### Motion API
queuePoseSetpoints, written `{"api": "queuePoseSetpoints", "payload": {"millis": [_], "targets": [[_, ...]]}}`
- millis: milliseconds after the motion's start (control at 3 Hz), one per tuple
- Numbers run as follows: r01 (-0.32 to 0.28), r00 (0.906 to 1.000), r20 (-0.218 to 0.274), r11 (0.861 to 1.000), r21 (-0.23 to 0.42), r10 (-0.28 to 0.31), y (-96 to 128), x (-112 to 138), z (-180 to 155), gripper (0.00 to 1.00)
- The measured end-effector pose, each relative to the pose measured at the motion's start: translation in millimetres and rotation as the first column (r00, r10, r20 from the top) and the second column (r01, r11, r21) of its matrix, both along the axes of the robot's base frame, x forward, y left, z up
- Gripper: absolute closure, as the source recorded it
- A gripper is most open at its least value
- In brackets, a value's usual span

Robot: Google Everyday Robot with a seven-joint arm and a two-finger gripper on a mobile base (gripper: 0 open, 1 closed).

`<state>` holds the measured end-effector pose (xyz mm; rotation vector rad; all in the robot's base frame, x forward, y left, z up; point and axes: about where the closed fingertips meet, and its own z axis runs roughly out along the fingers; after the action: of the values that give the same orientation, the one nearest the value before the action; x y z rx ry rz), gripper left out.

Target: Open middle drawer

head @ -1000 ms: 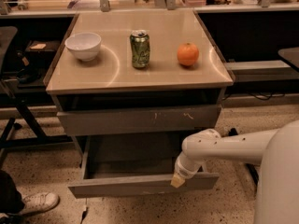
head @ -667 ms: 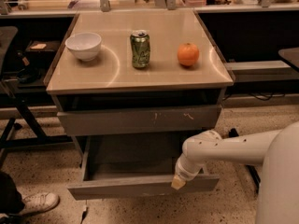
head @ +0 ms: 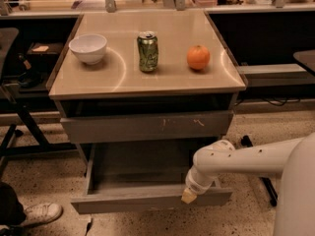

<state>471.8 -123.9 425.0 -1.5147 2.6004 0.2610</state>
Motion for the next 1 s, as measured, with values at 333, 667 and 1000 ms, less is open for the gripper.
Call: {"api": "queuePoseSetpoints", "payload": {"millis": [333,667,1000], "targets": [[0.019,0.9997,0.013,1.000,0.002,-0.019,-3.3,-3.5,6.1,1.00],[0.034,0.9994,0.005,0.999,-0.006,-0.034,-5.9,-13.0,7.3,1.00],[0.049,0.9988,-0.002,0.999,-0.014,-0.049,-8.9,-22.7,8.4,1.00]]}}
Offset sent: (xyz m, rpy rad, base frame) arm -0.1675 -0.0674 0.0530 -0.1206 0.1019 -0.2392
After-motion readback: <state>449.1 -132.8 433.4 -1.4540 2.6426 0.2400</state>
